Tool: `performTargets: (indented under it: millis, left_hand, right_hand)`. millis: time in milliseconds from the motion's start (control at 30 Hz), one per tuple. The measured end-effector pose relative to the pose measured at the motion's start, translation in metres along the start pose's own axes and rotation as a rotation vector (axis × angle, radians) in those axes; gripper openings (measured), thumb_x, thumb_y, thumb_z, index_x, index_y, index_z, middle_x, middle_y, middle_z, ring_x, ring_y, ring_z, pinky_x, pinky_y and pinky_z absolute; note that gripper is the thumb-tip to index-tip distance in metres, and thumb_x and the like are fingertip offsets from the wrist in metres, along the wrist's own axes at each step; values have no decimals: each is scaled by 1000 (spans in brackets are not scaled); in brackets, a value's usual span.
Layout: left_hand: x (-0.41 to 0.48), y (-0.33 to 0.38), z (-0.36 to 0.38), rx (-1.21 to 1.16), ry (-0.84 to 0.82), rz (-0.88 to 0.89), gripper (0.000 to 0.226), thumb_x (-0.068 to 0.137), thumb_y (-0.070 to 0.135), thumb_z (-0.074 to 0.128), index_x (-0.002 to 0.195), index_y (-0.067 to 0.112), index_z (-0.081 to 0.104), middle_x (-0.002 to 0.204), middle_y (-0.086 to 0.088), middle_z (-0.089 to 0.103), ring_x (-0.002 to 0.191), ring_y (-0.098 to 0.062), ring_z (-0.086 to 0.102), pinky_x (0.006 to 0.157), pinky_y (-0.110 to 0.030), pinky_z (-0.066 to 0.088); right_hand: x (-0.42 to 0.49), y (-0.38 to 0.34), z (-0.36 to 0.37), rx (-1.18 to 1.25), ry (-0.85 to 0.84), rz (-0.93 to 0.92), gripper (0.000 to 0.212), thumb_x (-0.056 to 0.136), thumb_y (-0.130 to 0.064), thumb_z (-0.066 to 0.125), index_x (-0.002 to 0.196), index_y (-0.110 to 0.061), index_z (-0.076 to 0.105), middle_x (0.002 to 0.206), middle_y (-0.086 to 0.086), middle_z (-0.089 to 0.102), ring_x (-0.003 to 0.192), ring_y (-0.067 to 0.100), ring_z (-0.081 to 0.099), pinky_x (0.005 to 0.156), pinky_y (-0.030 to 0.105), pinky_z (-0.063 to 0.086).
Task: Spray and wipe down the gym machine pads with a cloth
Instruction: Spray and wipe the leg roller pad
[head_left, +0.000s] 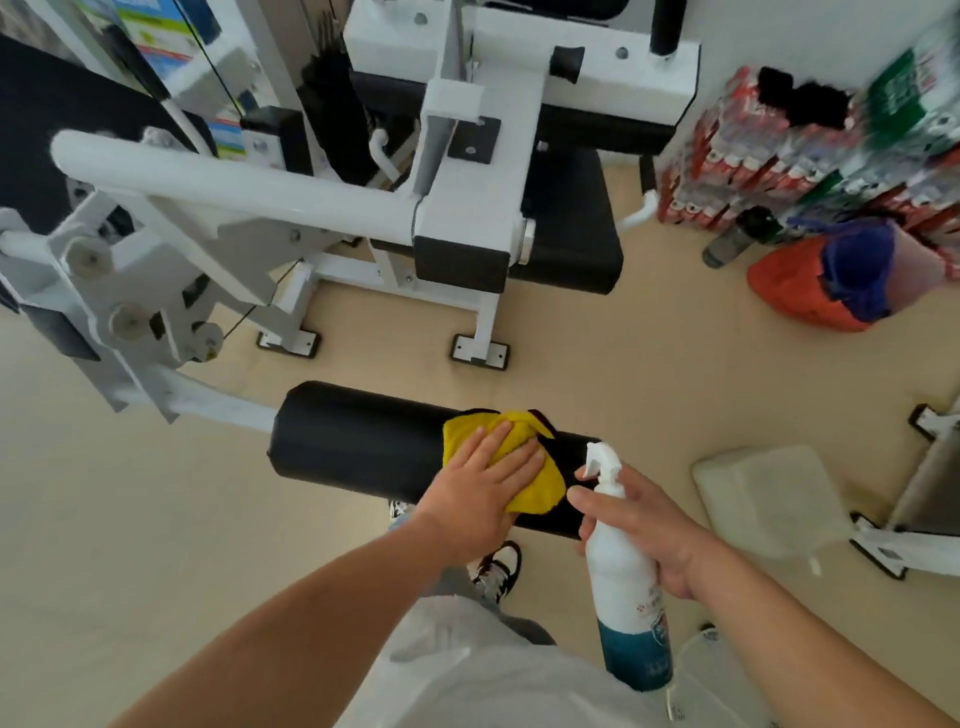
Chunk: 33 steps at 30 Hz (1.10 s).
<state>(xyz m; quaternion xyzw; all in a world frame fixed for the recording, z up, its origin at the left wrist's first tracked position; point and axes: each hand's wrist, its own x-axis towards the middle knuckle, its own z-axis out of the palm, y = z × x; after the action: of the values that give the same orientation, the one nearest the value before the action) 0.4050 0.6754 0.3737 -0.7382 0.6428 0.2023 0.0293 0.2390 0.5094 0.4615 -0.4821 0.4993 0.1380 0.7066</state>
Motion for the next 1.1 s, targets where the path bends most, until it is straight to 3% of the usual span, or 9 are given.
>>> performTargets:
  millis: [100,200,267,400,467,600,800,933,1100]
  left_hand:
    - [15,-22,-10,34,-15,-332,69,103,48,25,166,21,17,172,-2,21,160,-33,7,129,-52,4]
    - [44,18,-28,-61,-58,-705,67,107,50,17,149,11,52,157,-7,48,155,-38,16,127,-54,3]
    - [62,61,-28,-108,-90,-588,69,107,51,16,148,11,54,155,-7,50,157,-40,9,126,-56,-5]
    - [66,120,-16,29,-179,13,74,103,56,28,166,20,12,173,-3,12,156,-41,-19,125,-60,-9]
    - [66,118,-11,66,-173,95,78,103,54,32,167,18,4,175,-3,3,155,-37,-25,126,-57,-8]
    - [57,72,-13,32,-91,21,75,105,46,36,166,16,7,174,-4,4,160,-34,-9,129,-53,2]
    - [15,-86,-33,-85,-66,-555,49,106,44,28,139,18,53,143,-5,57,140,-31,42,124,-46,24]
    - [-34,-141,-29,-133,12,-685,48,107,41,32,132,14,61,135,-5,61,133,-31,45,117,-45,33]
    - [-73,-96,-11,-198,272,-782,48,104,36,35,123,10,70,132,-8,65,129,-35,43,115,-48,38]
  right_hand:
    - [-9,9,-18,56,28,-13,53,83,-28,94,124,-16,63,81,21,73,74,33,68,78,46,56]
    - [-18,20,-31,112,72,-14,46,89,-23,91,123,-13,62,80,21,73,69,33,67,76,45,57]
    - [-25,25,-36,134,96,-16,38,93,-20,85,123,-12,62,79,20,73,68,32,68,71,41,59]
    - [-37,33,-45,201,143,-15,33,89,-24,85,113,-12,65,78,21,73,69,30,71,67,36,60]
    - [-39,34,-46,220,161,-15,37,85,-28,85,114,-14,67,78,21,73,72,32,72,70,38,60]
    - [-31,26,-40,162,124,-15,45,86,-25,92,119,-13,64,78,19,72,73,33,72,74,40,59]
    - [-4,-2,-2,74,13,-11,58,75,-33,92,124,-19,64,81,20,72,73,33,68,75,45,57]
    - [15,-20,32,5,-71,11,61,72,-38,90,125,-21,63,82,18,72,76,33,70,75,42,60]
    - [36,-33,76,-96,-126,43,51,85,-33,93,125,-21,63,84,17,73,77,31,69,75,42,60]
